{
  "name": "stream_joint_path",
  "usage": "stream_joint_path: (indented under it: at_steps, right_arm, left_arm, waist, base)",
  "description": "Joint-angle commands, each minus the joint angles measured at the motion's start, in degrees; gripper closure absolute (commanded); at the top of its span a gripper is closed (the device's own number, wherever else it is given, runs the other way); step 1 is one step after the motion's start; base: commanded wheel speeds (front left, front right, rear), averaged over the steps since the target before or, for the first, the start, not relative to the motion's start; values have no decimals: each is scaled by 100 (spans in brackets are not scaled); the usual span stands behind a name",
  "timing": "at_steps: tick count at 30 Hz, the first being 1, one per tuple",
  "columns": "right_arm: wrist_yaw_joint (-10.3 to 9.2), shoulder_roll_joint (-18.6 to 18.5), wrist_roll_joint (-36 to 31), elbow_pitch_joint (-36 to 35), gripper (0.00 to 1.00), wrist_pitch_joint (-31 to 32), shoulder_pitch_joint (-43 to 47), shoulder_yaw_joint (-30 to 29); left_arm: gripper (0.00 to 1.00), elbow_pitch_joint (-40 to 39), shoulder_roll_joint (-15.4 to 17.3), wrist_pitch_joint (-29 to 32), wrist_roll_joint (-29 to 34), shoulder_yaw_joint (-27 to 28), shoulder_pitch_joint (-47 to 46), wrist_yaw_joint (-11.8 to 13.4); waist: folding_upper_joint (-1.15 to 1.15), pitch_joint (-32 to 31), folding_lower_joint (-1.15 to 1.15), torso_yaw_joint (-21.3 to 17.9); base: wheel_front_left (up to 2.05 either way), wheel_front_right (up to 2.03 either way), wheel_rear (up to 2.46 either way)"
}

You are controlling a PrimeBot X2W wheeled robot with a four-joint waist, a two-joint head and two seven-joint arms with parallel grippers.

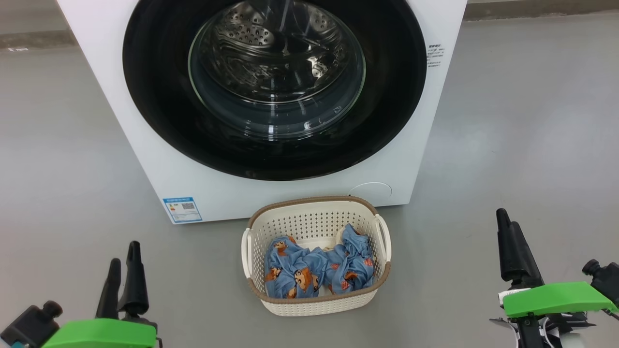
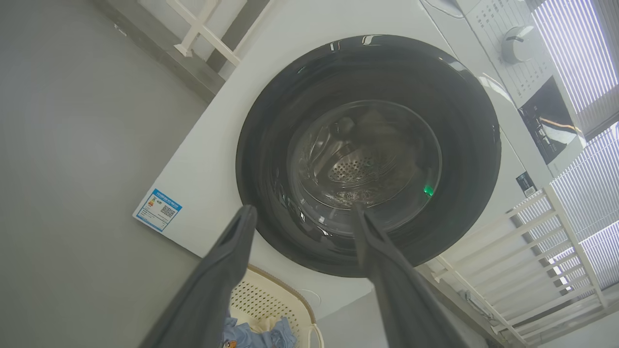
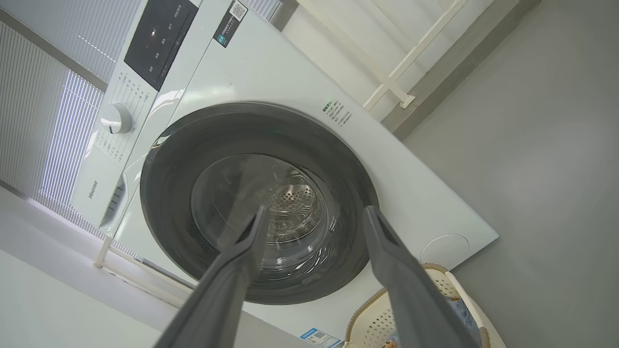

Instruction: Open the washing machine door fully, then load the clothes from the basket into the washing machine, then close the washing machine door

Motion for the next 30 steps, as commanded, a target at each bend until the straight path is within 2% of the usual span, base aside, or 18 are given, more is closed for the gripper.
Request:
stream_joint_path:
  at_steps: [1, 7, 14, 24, 30]
  right_arm:
    - [7, -62, -224, -189, 0, -78, -268, 133]
    - [7, -65, -840, -176, 0, -179, -320, 144]
    - [8, -69, -1724, -181, 0, -295, -342, 168]
    - [9, -74, -2424, -126, 0, -446, -376, 191]
    - [9, -77, -2930, 26, 0, -547, -415, 204]
  left_arm:
    - [0, -226, 120, -70, 241, 105, -223, 43]
    - [0, -263, 127, -171, 1082, -15, -222, 123]
    - [0, -275, 135, -289, 2027, -182, -209, 341]
    - [0, -451, 220, -441, 3614, -519, -187, 575]
    - [0, -393, 238, -542, 4090, -700, -137, 721]
  waist:
    - [0, 2, 0, -3]
    - [0, 6, 0, -5]
    - [0, -7, 0, 8]
    - [0, -14, 0, 12]
    - [0, -9, 0, 16]
  base:
    - [0, 0, 0]
    - [0, 0, 0]
    - [0, 0, 0]
    - [0, 0, 0]
    - [0, 0, 0]
